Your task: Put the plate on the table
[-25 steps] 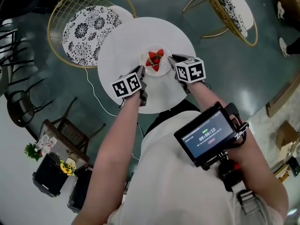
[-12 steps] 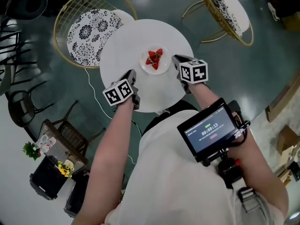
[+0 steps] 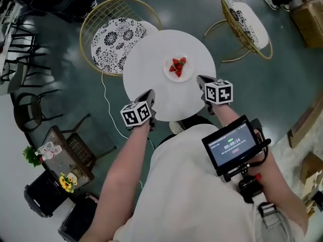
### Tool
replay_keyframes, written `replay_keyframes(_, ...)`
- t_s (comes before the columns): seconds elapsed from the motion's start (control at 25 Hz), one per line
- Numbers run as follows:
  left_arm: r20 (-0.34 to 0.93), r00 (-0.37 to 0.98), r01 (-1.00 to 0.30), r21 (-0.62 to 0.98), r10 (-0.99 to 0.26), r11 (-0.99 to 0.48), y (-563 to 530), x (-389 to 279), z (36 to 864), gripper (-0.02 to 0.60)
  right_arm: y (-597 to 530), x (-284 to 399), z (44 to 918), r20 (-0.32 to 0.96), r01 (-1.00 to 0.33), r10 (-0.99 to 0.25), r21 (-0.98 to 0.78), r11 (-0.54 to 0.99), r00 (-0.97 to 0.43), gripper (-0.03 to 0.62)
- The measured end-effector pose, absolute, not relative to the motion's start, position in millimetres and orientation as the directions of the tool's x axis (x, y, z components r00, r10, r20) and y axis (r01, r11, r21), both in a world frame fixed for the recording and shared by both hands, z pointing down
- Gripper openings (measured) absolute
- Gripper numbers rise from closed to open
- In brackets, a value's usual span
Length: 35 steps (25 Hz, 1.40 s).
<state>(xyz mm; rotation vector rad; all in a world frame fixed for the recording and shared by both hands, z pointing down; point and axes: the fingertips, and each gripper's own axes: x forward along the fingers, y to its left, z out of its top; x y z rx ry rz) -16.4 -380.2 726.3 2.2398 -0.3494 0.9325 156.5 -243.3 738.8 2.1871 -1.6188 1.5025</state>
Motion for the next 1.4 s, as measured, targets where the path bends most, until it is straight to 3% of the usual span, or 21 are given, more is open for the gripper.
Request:
replay_keyframes(0.8,0.515,0.854,-0.27,0.552,0.069,-0.789,-284.2,-99.7,644.1,0.003,-189.6,37.0,642.7,0.551,-0.782,-0.832,-0.544,-0.304,-0.06,0.005)
replay_keyframes(1.4,0.47,0.878,-0.205,0.544,0.093,-0.813,-252.2,-141.9,628.0,0.003,-166.4,-30.8,615.2,0.49,-0.82,-0.866,-0.532,-0.212,-0.095,0.005)
